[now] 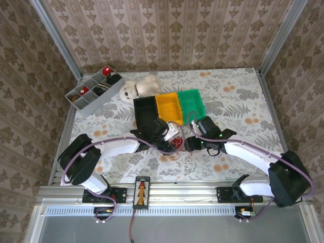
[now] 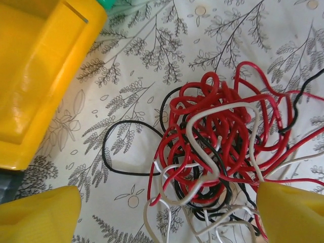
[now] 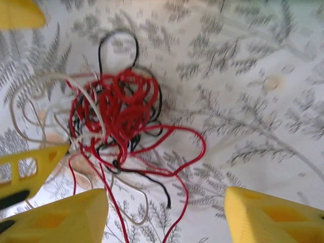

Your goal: Untangle the cables

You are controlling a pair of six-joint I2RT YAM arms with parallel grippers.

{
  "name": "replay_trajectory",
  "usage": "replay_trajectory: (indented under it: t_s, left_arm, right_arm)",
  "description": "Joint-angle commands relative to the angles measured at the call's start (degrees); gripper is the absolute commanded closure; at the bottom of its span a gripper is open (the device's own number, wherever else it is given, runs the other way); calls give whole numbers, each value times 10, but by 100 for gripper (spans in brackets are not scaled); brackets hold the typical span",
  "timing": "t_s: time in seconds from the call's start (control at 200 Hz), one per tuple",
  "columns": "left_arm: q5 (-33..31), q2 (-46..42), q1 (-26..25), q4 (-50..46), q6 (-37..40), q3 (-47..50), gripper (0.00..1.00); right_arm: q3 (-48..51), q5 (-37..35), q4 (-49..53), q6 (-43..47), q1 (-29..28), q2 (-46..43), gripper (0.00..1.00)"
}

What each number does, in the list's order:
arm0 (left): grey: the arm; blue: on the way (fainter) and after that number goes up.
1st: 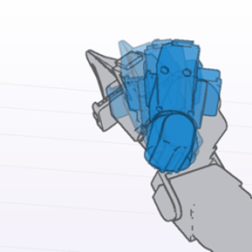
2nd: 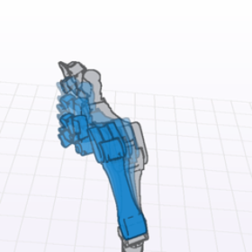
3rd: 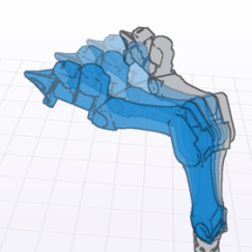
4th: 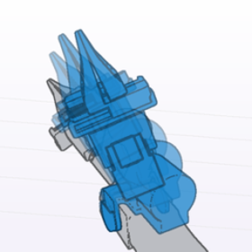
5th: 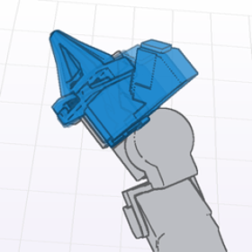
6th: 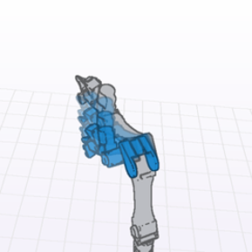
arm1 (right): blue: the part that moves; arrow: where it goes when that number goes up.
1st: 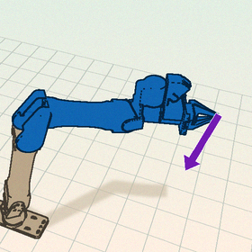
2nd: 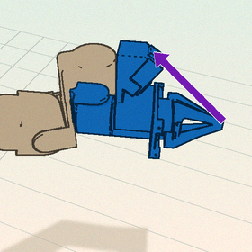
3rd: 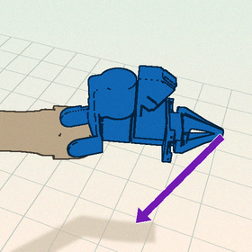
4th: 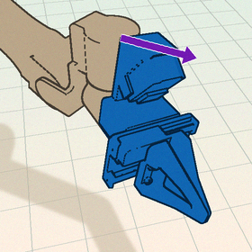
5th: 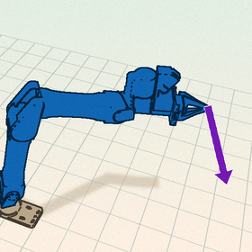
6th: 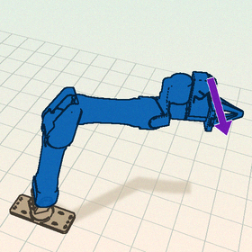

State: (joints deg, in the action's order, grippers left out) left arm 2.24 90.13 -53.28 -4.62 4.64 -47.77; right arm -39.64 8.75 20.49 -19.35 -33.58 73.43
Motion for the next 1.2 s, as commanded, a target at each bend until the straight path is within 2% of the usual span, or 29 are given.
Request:
replay_trajectory:
  t_s: [0.0,0.135,0.235,0.305,0.475,0.56,0.68,0.75,0.85,0.985,1.055,1.195]
  left_arm:
    - [18,25,-4,3,14,-23,14]
    - [12,50,-4,12,11,-27,21]
    - [9,57,-4,20,5,-28,27]
    - [7,60,-4,22,0,-28,34]
    - [-3,66,-2,31,-7,-25,58]
    - [-5,67,0,40,-15,-21,66]
    - [-9,68,1,48,-24,-15,67]
    - [-10,69,2,53,-27,-14,67]
    - [-15,72,4,58,-33,-11,67]
    - [-19,76,12,71,-47,-5,69]
    - [-20,77,19,79,-55,-1,71]
    - [-22,77,31,87,-67,5,80]
  right_arm:
    - [18,21,31,-17,-6,25,41]
    - [17,22,23,-18,-10,54,54]
    - [13,25,15,-15,-10,59,56]
    - [11,24,10,-13,-10,84,57]
    - [-4,14,10,-10,-10,109,57]
    - [-12,4,8,-7,-10,122,58]
    - [-24,-5,10,-4,-10,145,63]
    - [-32,-5,15,-4,-10,158,69]
    - [-41,-17,23,-8,-10,173,85]
    - [-46,-54,31,-16,-9,171,96]
    - [-52,-86,38,-22,-5,165,100]
    - [-63,-132,52,-49,28,152,100]
